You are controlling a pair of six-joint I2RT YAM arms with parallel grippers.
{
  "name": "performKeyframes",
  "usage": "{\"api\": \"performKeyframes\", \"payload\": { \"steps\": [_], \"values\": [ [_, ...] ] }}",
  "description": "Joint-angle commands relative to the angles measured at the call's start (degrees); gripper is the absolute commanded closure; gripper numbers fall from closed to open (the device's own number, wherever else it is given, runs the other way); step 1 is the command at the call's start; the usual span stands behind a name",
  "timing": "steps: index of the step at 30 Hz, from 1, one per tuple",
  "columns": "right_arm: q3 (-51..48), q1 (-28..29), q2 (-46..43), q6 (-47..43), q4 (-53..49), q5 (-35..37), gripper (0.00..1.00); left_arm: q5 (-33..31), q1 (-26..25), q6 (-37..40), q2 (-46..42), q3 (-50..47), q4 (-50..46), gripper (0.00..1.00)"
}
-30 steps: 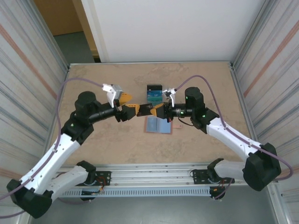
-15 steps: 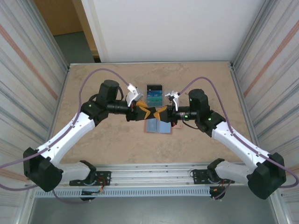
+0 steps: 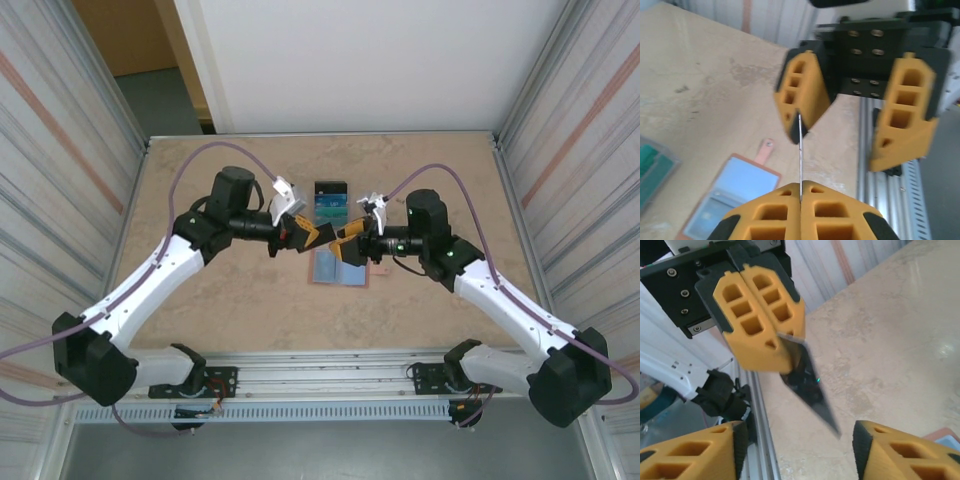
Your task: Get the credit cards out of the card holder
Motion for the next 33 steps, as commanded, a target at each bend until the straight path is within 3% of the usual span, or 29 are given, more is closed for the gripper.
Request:
{"api": "performKeyframes", "payload": {
  "steps": [1, 2, 3, 9, 14, 18, 24, 33],
  "values": [
    [0.3, -1.4, -1.4, -0.5, -2.6, 4.2, 0.33, -4.1, 2.1, 5.7, 4.0, 4.0, -0.3, 1.0],
    [0.2, -1.5, -1.7, -0.5, -3.1, 5.2, 0.28, -4.9, 2.6, 7.1, 5.4, 5.0, -0.2, 1.0],
    [0.2, -1.6, -2.2, -0.4, -3.6, 6.8, 0.0, -5.5, 3.2, 8.7, 7.3, 6.1, 0.1, 1.0],
    [0.0, -3.1, -4.9, 1.1, -6.1, 14.5, 0.01, -3.7, 6.8, 15.7, 18.7, 14.5, 2.8, 1.0],
    [-0.4, -5.6, -7.8, 5.0, -5.7, 20.2, 0.01, -4.6, 7.1, 23.6, 27.2, 21.6, 2.2, 1.0],
    [1.1, -7.1, -8.6, 6.6, -6.7, 19.7, 0.01, -3.0, 7.5, 28.4, 33.3, 26.5, 2.2, 1.0],
    [2.8, -7.3, -8.2, 6.8, -9.0, 25.3, 0.01, 2.1, 8.7, 32.6, 42.8, 35.0, 2.2, 1.0],
    [3.9, -7.2, -8.0, 7.9, -14.7, 31.3, 0.01, 3.9, 9.3, 36.9, 54.7, 46.1, 0.6, 1.0]
  ]
}}
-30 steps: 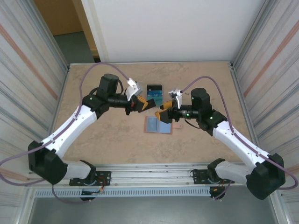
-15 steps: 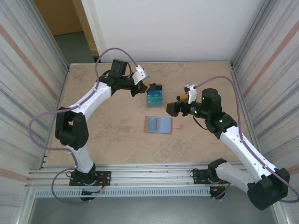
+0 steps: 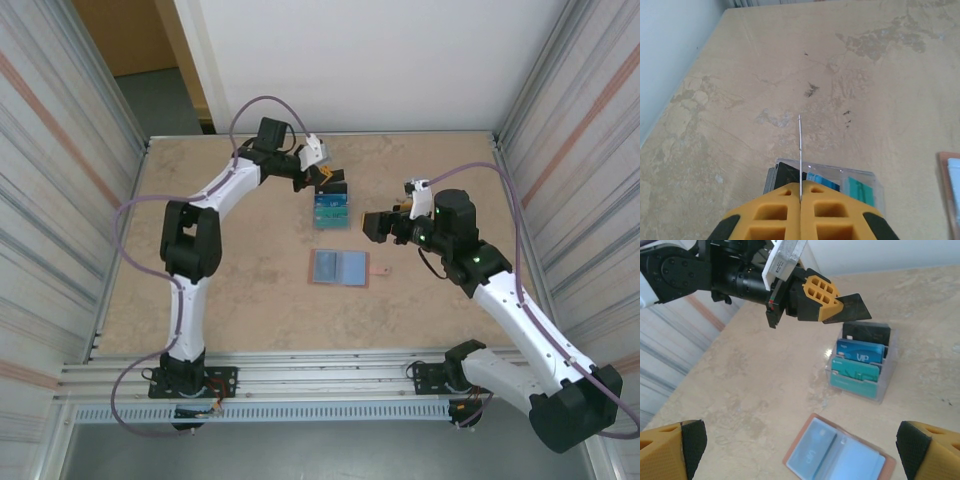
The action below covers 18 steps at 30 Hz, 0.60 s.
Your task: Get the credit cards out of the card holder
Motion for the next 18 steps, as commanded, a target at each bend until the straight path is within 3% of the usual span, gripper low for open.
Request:
{"api": "performKeyframes", "payload": {
  "steps": [1, 18],
  "values": [
    [2.5, -0.2, -0.2, 1.5, -4.1, 4.3, 0.01, 2.0, 0.5, 3.5, 2.3, 4.2, -1.2, 1.0],
    [0.5, 0.1, -4.4, 2.5, -4.3, 7.0, 0.01, 0.0, 0.8, 5.8, 10.5, 10.9, -4.4, 1.0]
  ]
}}
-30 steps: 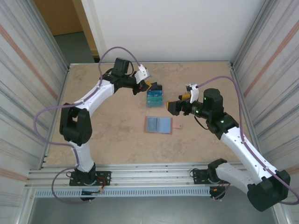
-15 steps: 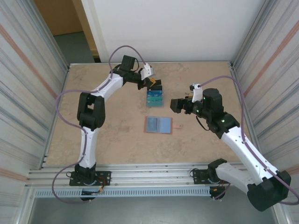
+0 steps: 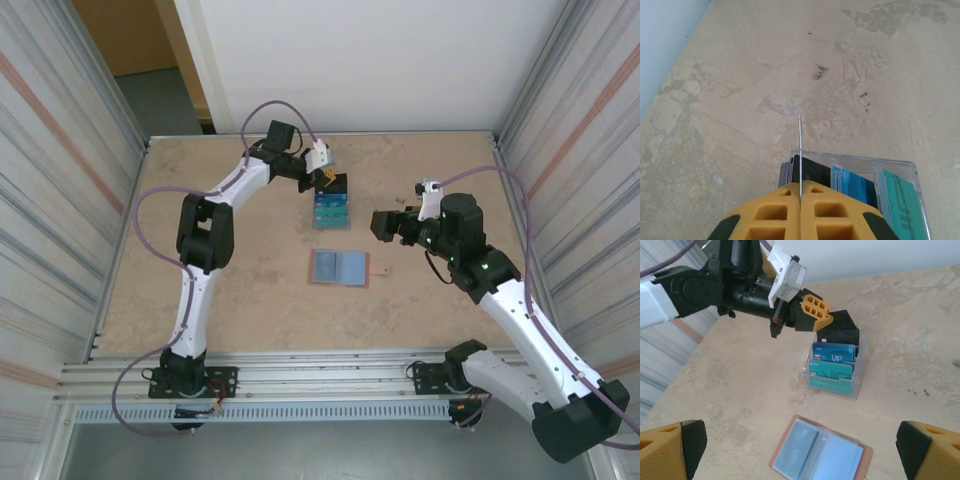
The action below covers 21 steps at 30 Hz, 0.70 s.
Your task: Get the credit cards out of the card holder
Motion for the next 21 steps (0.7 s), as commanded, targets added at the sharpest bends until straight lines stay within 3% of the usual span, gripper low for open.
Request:
{"api": "performKeyframes", "payload": {
  "steps": [1, 21],
  "values": [
    [0.0, 0.2, -0.8, 1.0, -0.8, 1.2, 0.01, -0.1, 0.7, 1.7, 1.4, 2.2, -1.7, 1.0],
    [0.8, 0.4, 1.1, 1.1, -1.1, 1.4, 0.01, -0.7, 1.2, 4.3, 3.9, 3.3, -6.1, 1.0]
  ]
}}
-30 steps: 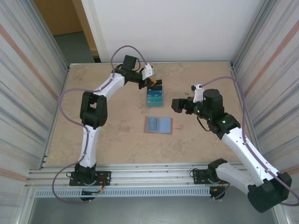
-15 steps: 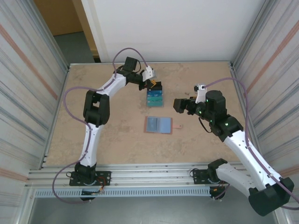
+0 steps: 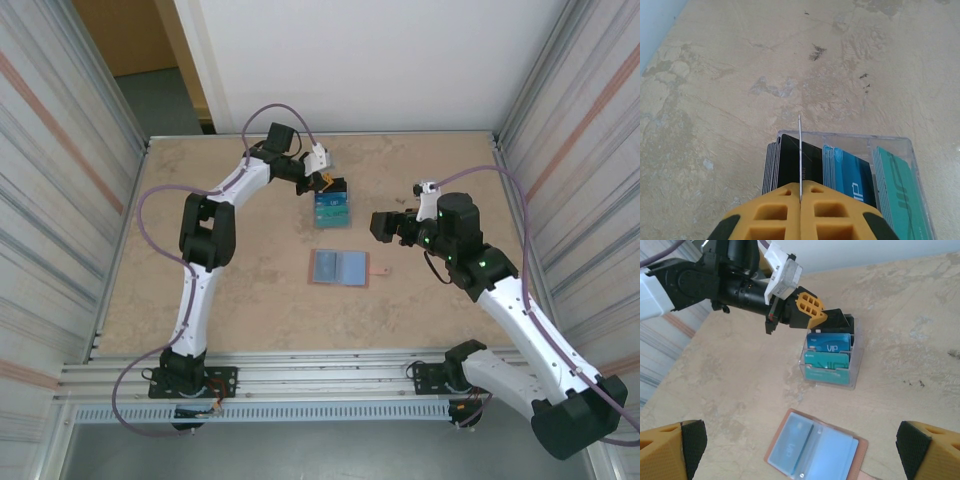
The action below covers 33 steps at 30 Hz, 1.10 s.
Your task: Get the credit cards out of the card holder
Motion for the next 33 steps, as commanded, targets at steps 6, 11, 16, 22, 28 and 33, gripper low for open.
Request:
{"api": "performKeyframes", "payload": {
  "steps": [6, 11, 16, 22, 28, 33],
  "values": [
    [0.7, 0.5, 0.2, 1.2, 0.1, 0.9, 0.01, -0.8, 0.5, 3.8, 1.0, 0.2, -4.6, 1.0],
    [0.9, 0.7, 0.6, 1.2, 0.3, 0.9, 0.01, -1.0, 0.5, 5.3, 0.4, 0.2, -6.5, 1.0],
    [0.9, 0.8, 0.6, 1.2, 0.4, 0.9, 0.01, -1.6, 0.5, 7.3, -0.2, 0.0, -9.0, 1.0],
    [0.7, 1.0, 0.5, 1.2, 0.4, 0.8, 0.01, -1.8, 0.5, 9.5, -1.4, -0.4, -12.3, 1.0],
    [0.4, 1.0, 0.1, 1.5, 0.3, -0.2, 0.01, -3.4, 0.5, 8.1, -2.6, -0.9, -11.6, 0.96],
    [0.2, 1.2, -0.1, 1.5, 0.3, -0.5, 0.01, -5.0, 0.5, 5.2, -3.4, -0.9, -8.5, 0.69]
  ]
}}
